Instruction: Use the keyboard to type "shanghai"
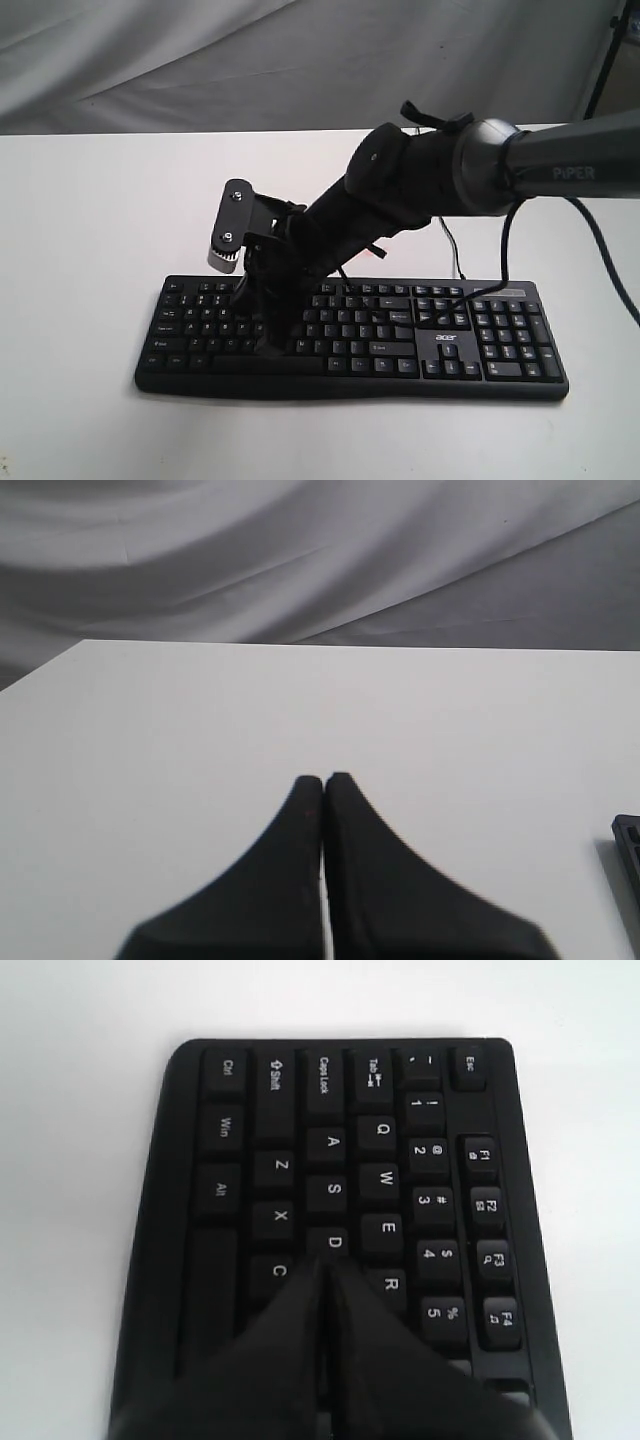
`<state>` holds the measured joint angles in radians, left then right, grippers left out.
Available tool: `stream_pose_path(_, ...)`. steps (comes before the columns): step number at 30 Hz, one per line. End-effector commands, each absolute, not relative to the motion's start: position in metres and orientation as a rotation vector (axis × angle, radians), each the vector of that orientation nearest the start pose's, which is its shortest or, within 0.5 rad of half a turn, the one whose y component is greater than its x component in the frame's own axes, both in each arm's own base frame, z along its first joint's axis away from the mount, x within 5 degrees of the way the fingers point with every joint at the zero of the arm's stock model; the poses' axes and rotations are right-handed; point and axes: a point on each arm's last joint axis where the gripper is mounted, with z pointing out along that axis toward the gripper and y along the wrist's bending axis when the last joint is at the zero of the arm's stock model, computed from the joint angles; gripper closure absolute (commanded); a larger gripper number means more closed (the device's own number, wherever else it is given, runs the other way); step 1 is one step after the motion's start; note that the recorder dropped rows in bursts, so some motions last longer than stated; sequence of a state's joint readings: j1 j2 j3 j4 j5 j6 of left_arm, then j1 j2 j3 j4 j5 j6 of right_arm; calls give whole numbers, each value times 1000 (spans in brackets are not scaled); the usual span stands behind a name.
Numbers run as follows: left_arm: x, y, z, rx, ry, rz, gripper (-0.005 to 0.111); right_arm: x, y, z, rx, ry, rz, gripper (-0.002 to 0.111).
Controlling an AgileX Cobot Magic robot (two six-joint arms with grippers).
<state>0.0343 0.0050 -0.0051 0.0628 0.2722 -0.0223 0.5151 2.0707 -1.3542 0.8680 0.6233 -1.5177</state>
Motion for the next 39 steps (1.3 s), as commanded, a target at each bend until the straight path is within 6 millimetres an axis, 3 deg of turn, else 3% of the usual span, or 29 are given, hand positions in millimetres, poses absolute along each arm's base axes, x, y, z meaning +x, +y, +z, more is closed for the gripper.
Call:
stream_pose_path(1,55,3,189,-7,1749,63,106,348,252,153,-1587,1958,489,108)
stream_pose_path(24,55,3,189,-7,1749,63,106,339,276,157,-1555,1919,461,108)
stream_pose_path(39,55,3,189,-7,1749,63,106,368,307,141,-1581,1913,583,108)
